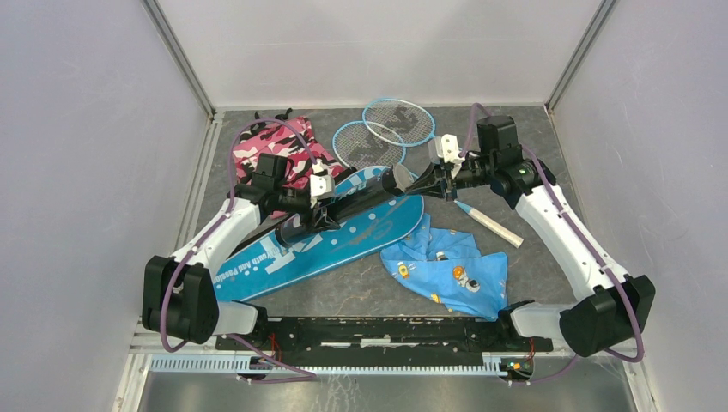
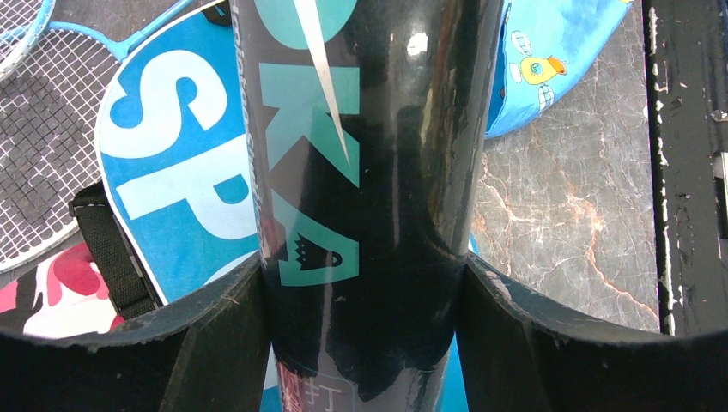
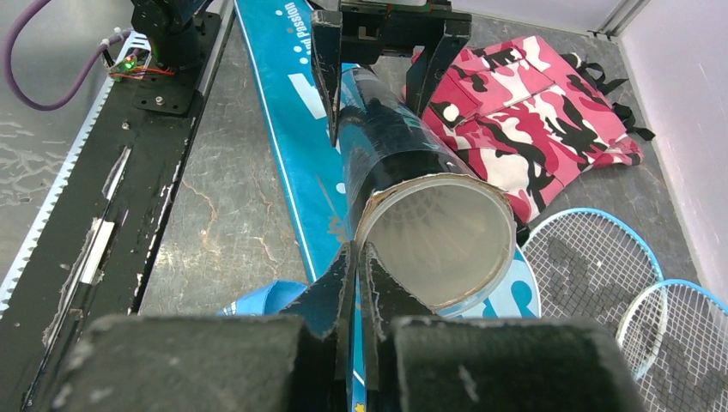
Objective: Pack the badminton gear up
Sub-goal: Close the lid on the shuttle tube.
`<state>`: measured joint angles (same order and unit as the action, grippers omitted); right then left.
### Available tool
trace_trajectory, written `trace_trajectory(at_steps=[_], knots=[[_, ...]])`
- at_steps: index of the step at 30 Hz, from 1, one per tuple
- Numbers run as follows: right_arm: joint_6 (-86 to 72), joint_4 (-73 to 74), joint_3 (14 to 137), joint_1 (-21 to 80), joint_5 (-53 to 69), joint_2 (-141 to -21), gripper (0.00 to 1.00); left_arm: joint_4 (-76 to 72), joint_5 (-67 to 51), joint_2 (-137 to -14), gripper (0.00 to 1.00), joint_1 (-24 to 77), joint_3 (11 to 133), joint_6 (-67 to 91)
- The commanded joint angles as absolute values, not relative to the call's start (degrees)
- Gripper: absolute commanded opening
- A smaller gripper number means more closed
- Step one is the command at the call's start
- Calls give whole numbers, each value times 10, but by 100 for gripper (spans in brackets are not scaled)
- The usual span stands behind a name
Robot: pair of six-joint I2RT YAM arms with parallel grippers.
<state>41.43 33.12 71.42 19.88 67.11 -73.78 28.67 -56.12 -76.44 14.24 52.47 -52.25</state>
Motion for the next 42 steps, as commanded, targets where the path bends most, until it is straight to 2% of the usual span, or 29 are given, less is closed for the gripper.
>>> trace_trajectory(at_steps=[1,13,29,42], knots=[[420,335,721,203,696,-744,6,274,-580,-756,2,146,530,-551],[442,357,728,203,686,-744,29,274,-583,-751,2,146,527,-554],[406,323,721,203,646,-747,42,274,-597,-736,2,147,514,-573],[413,327,709,203,649,-750,58,274,-604,-730,2,147,513,-578]])
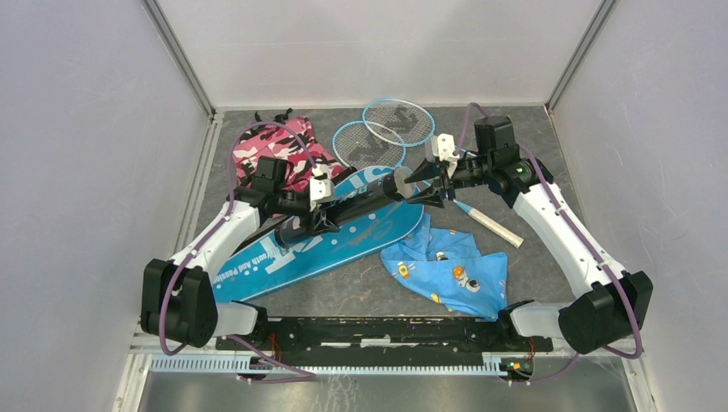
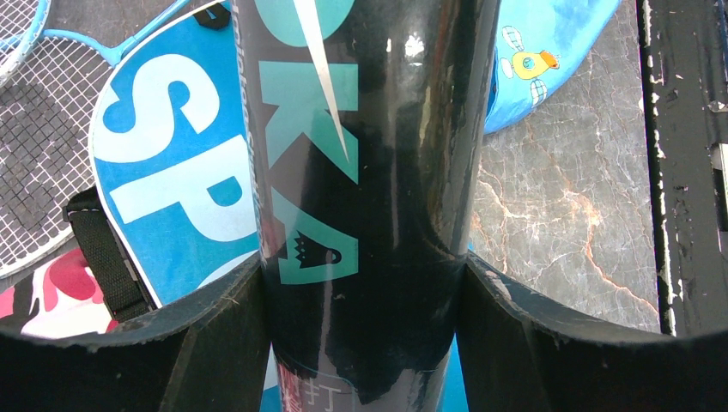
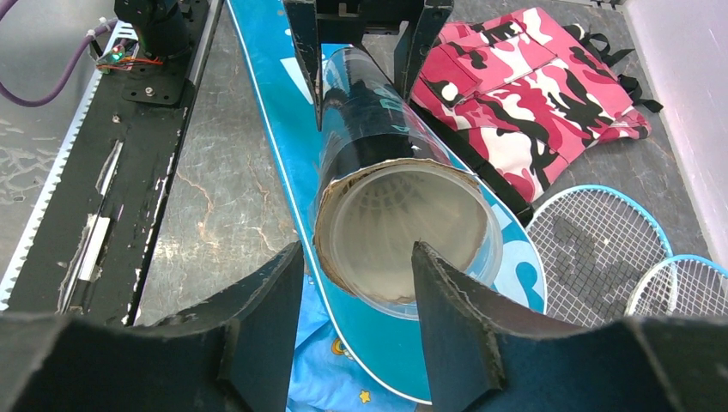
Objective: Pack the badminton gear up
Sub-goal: Close the lid on the shuttle tube.
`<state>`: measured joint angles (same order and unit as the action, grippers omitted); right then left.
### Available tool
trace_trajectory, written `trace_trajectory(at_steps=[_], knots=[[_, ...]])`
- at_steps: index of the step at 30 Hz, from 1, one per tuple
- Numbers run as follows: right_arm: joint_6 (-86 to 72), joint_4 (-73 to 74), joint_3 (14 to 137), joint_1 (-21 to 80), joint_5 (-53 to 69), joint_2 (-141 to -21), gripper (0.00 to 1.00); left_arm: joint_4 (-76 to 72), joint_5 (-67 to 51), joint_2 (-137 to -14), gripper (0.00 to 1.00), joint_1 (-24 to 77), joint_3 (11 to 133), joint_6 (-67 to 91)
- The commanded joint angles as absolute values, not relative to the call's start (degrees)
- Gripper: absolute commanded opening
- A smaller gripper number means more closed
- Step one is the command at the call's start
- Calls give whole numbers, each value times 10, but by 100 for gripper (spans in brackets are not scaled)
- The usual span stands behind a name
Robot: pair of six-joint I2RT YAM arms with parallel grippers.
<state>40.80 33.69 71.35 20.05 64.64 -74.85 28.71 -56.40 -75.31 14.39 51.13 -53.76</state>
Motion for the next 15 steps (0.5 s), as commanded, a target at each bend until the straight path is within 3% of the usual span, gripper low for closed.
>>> trace_trajectory(at_steps=[1,11,15], knots=[[414,328,709,203,646,-750,59,273,-604,-730,2,147,513,-579],[471,397,730,203,638,-777,72,274,-608,-728,2,147,510,-584],[484,412,733,203,651,-782,72,274,-609,-730,2,147,510,-584]])
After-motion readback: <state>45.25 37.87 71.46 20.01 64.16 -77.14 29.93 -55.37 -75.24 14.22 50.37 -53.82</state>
